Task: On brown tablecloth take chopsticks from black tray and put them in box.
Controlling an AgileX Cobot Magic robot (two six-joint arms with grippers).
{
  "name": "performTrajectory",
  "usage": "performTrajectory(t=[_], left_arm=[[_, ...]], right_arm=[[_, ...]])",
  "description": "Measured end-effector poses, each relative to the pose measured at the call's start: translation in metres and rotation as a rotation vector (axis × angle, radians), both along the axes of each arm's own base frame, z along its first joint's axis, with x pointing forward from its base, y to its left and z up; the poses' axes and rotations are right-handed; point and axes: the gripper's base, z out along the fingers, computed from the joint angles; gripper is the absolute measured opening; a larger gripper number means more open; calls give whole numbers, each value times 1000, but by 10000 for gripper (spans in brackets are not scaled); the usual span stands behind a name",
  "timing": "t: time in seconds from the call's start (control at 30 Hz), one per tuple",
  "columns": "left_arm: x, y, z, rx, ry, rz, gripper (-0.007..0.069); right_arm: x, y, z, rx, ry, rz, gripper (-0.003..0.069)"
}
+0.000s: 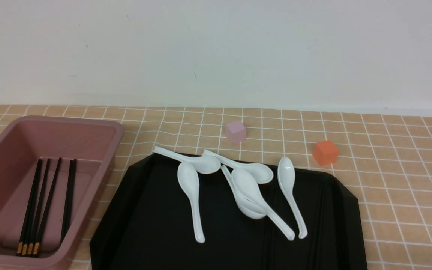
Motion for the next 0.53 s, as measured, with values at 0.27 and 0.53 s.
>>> performTrajectory(t=[0.27,0.53], left_arm=[[0,0,0,0,0,0,40],[0,0,0,1,0,0,50]], right_arm=[[0,0,0,0,0,0,240],[0,0,0,0,0,0,240]])
